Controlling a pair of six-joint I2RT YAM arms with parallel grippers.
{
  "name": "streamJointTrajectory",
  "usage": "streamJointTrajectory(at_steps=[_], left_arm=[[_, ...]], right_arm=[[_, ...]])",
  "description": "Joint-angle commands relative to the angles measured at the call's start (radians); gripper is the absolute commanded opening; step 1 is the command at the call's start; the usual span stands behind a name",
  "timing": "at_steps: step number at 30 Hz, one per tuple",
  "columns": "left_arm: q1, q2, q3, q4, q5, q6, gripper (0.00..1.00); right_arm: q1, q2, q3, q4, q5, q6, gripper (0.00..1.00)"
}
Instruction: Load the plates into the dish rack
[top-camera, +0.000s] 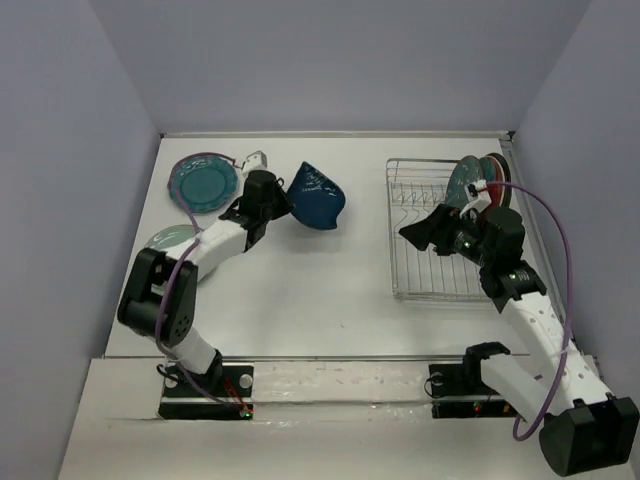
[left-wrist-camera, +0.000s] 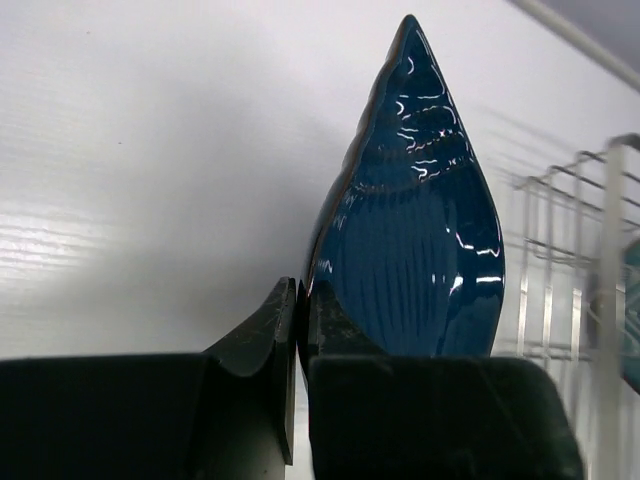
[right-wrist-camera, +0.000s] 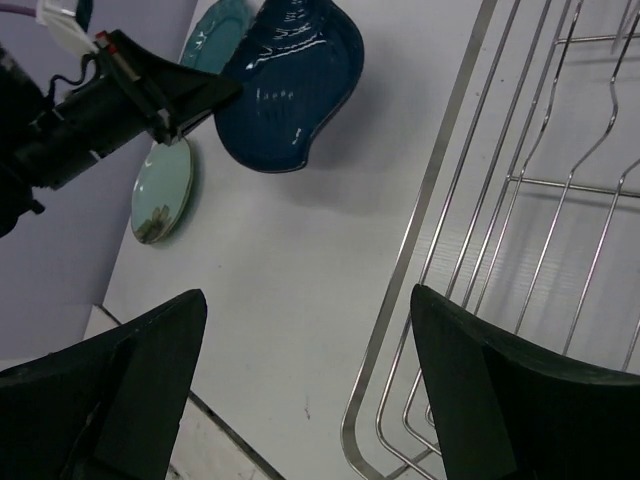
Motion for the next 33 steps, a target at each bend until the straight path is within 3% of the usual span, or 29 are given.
streamJointTrajectory(at_steps=[1, 7, 12, 21, 24, 29, 30, 31, 32, 33], left_arm=[[-0.04, -0.293, -0.145, 0.3, 0.026, -0.09, 0.06], [-0.09, -0.537, -0.349, 0.334, 0.092, -0.116, 0.06], [-0.112, -0.692, -0.463, 0.34, 0.169, -0.145, 0.06], [-0.118, -0.87, -0.544, 0.354, 0.288, -0.188, 0.06], [-0.121, -0.891, -0.552, 0.359, 0.317, -0.185, 0.06], [-0.12, -0.893, -0.564, 0.36, 0.33, -0.179, 0.08], [-0.121, -0.89, -0.565, 0.363, 0.331, -0.182, 0.12], [-0.12, -0.885, -0.57, 0.366, 0.334, -0.178, 0.16], [-0.121, -0.881, -0.569, 0.368, 0.336, -0.172, 0.22], [-0.12, -0.876, -0.561, 0.366, 0.345, -0.165, 0.39]], right_arm=[[0.089, 0.065, 0.053, 0.134, -0.021, 0.045, 0.89], [0.312, 0.224, 0.126, 0.217, 0.101, 0.06, 0.93], [0.36, 0.3, 0.125, 0.311, 0.141, 0.119, 0.94], [0.469, 0.413, 0.171, 0.306, 0.215, 0.131, 0.94], [0.478, 0.433, 0.183, 0.321, 0.21, 0.137, 0.87], [0.488, 0.435, 0.177, 0.394, 0.191, 0.162, 0.48], [0.488, 0.436, 0.174, 0.409, 0.187, 0.166, 0.36], [0.488, 0.438, 0.174, 0.423, 0.187, 0.171, 0.13], [0.488, 0.433, 0.174, 0.423, 0.198, 0.17, 0.07], [0.488, 0.429, 0.174, 0.421, 0.209, 0.168, 0.07]])
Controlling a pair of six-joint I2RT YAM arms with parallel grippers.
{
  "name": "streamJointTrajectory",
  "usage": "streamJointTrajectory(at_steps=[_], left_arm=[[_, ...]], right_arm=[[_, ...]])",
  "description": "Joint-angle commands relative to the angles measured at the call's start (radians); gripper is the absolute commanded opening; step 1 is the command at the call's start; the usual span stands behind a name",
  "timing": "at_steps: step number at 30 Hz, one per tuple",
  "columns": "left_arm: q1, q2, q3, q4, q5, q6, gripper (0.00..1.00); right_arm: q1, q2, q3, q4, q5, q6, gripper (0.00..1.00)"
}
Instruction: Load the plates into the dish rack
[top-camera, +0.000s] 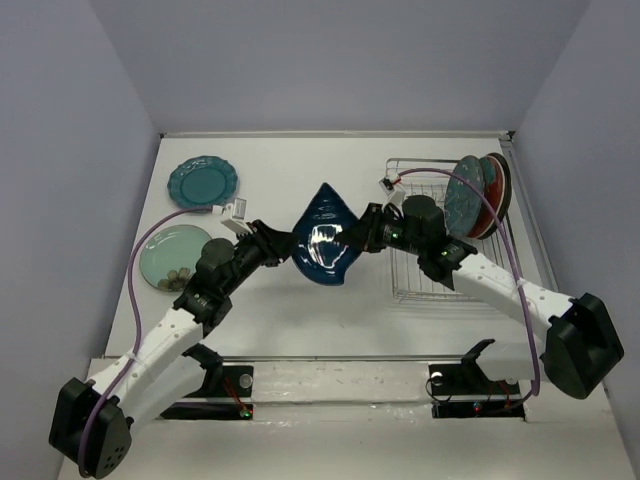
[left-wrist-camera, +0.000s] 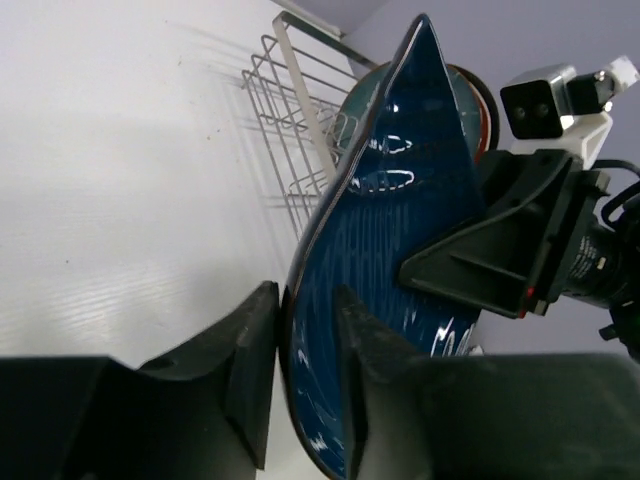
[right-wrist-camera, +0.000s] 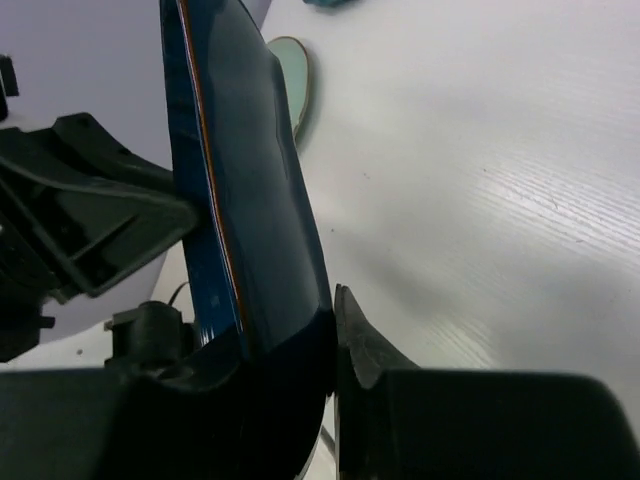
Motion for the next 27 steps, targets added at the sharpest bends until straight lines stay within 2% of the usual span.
streamJointTrajectory(at_steps=[1, 3, 4, 6, 7, 10, 13, 20, 27], left_arm=[[-0.008, -0.024, 0.027, 0.181, 0.072, -0.024, 0.48], [-0.009, -0.016, 0.043, 0.155, 0.076, -0.003, 0.65], [-0.011, -0.016, 0.05, 0.141, 0.07, 0.009, 0.77], [-0.009, -0.02, 0.076, 0.088, 0.047, 0.048, 0.85], [-0.011, -0.027, 0.083, 0.068, 0.04, 0.063, 0.91], [-0.009, -0.037, 0.103, 0.01, 0.009, 0.111, 0.96], [-0.012, -0.068, 0.097, -0.024, -0.023, 0.134, 0.99], [-0.057, -0.119, 0.045, -0.021, -0.094, 0.161, 0.99], [-0.115, -0.108, 0.028, -0.004, -0.125, 0.191, 0.99]], right_arm=[[0.004, -0.013, 0.033, 0.083, 0.065, -0.029, 0.07], [0.004, -0.032, 0.064, 0.017, 0.116, -0.063, 0.07], [0.004, -0.038, 0.108, -0.064, 0.184, -0.081, 0.07], [0.004, -0.055, 0.156, -0.147, 0.264, -0.154, 0.07], [0.004, -0.067, 0.203, -0.233, 0.36, -0.203, 0.07], [-0.033, -0.081, 0.275, -0.339, 0.479, -0.267, 0.07], [-0.088, -0.076, 0.369, -0.5, 0.652, -0.363, 0.07], [-0.166, -0.027, 0.57, -0.741, 0.991, -0.503, 0.07], [-0.254, 0.104, 0.711, -0.855, 1.108, -0.576, 0.07]])
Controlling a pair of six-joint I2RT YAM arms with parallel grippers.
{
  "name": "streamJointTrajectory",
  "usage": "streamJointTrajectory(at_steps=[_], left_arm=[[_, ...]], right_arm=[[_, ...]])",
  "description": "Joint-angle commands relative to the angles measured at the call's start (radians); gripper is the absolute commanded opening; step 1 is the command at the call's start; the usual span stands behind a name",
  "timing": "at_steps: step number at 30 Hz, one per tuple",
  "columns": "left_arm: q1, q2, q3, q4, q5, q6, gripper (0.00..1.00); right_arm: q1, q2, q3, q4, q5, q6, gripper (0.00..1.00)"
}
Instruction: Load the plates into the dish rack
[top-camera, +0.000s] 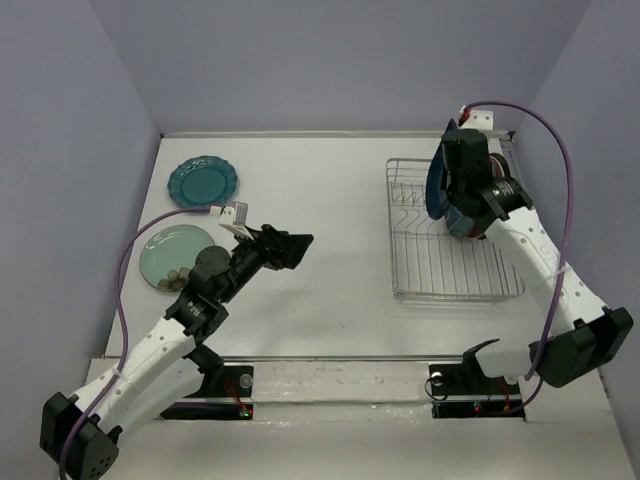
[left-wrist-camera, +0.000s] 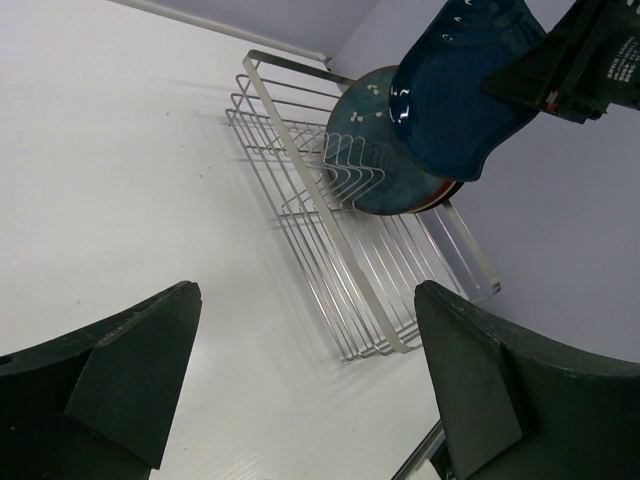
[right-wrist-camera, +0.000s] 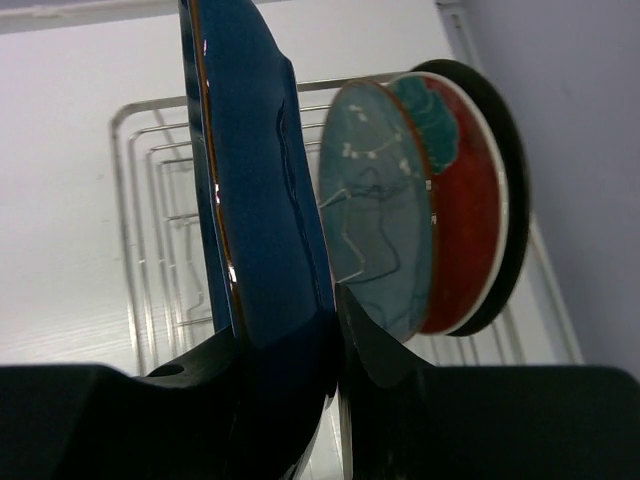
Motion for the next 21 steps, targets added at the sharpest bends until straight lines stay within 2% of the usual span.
streamJointTrajectory(at_steps=[1, 3, 12, 21], left_arm=[[-0.025, -0.001, -0.013, 0.041, -0.041, 0.046, 0.99], [-0.034, -0.006, -0.015, 0.041, -0.05, 0.048, 0.99], [-0.044, 0.015, -0.033, 0.062, -0.079, 0.072, 0.99], [-0.046, 0.028, -0.041, 0.073, -0.079, 0.077, 0.99]], right_arm=[[-0.038, 0.075, 0.102, -0.022, 0.164, -0.084, 0.07], [-0.047, 0.101, 0.128, -0.047, 0.196, -0.103, 0.07], [-0.096, 0.213, 0.144, -0.051, 0.168, -0.147, 0.07], [-0.105, 0.282, 0.121, 0.001, 0.127, -0.193, 0.07]])
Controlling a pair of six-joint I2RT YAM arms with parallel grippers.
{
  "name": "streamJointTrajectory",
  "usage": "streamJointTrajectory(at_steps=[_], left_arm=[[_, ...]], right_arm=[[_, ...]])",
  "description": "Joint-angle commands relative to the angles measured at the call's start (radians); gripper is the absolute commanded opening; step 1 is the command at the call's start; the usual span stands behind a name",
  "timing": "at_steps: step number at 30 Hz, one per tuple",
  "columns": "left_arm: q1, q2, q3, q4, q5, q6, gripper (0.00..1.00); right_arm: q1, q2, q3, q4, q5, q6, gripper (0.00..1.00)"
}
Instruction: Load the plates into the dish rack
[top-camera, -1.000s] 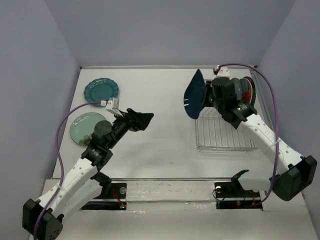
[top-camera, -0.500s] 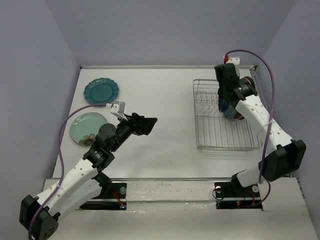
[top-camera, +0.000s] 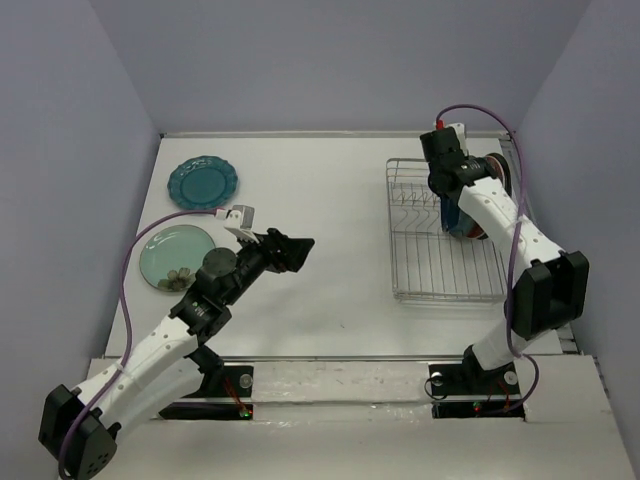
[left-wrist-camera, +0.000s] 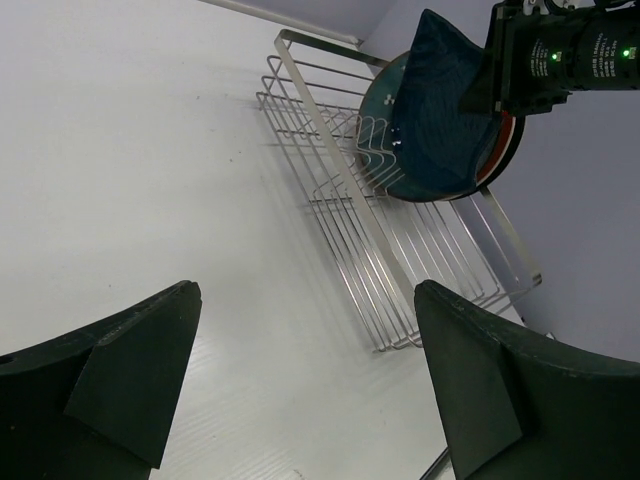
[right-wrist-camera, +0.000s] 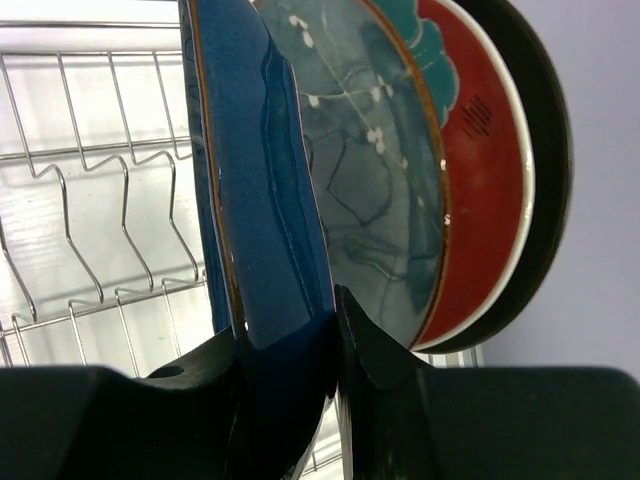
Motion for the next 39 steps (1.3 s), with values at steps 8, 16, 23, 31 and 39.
streamJointTrajectory(at_steps=[8, 16, 23, 31, 39], left_arm=[[-0.006, 0.011, -0.017, 0.082, -0.017, 0.028, 0.99], [-0.006, 0.016, -0.023, 0.085, -0.017, 0.029, 0.99], [-0.006, 0.034, -0.018, 0.088, -0.017, 0.028, 0.99], [-0.007, 0.056, -0.015, 0.087, -0.084, 0.0, 0.99], [-0.006, 0.12, 0.011, 0.065, -0.169, -0.045, 0.98]], right_arm=[[-0.026, 0.054, -0.018, 0.298, -0.014, -0.128, 0.07], [-0.045, 0.095, -0.119, 0.389, -0.109, -0.093, 0.07], [-0.097, 0.101, -0.205, 0.435, -0.249, -0.003, 0.07], [-0.117, 0.048, -0.241, 0.427, -0.22, 0.074, 0.51], [-0.117, -0.138, -0.258, 0.384, -0.31, 0.152, 0.84]])
